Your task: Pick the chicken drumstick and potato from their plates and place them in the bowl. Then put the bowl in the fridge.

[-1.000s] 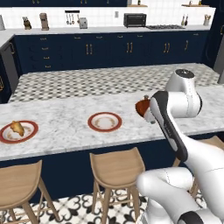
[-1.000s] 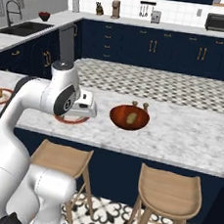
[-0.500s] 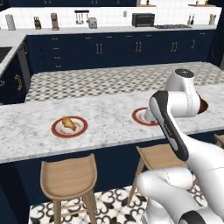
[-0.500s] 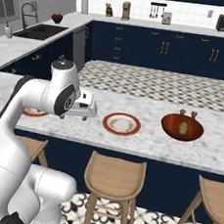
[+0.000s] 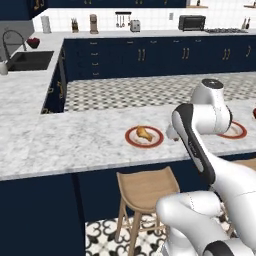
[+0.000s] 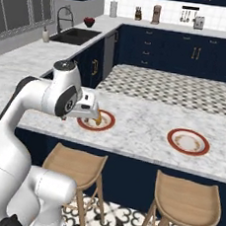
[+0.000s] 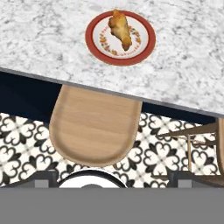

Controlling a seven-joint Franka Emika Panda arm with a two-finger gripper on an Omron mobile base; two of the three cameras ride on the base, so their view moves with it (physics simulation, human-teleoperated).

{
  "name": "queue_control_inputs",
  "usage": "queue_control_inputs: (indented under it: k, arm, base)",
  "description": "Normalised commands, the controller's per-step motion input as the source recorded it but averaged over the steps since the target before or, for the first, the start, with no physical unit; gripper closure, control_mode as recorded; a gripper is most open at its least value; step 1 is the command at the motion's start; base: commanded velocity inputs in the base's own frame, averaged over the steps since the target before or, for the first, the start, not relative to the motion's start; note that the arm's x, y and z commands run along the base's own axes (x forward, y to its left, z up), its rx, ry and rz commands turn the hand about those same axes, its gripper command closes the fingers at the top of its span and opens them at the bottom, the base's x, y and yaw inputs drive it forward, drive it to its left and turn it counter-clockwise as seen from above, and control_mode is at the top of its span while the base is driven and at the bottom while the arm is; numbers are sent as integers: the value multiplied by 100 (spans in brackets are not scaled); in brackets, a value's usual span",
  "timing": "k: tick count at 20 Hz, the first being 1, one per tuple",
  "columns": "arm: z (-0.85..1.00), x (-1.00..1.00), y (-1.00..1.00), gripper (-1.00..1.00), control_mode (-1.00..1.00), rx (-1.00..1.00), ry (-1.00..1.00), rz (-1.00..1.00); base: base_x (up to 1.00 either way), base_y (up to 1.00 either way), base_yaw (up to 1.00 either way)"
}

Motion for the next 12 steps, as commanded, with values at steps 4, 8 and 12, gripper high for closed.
queue_control_inputs:
  k: [4, 8, 12]
  arm:
    - [0, 0, 0, -100, 100, 0, 0, 0]
    - [0, 0, 0, -100, 100, 0, 0, 0]
    - [0, 0, 0, -100, 100, 0, 0, 0]
  base:
    - [42, 39, 15]
    - [70, 3, 0]
    - [82, 0, 0]
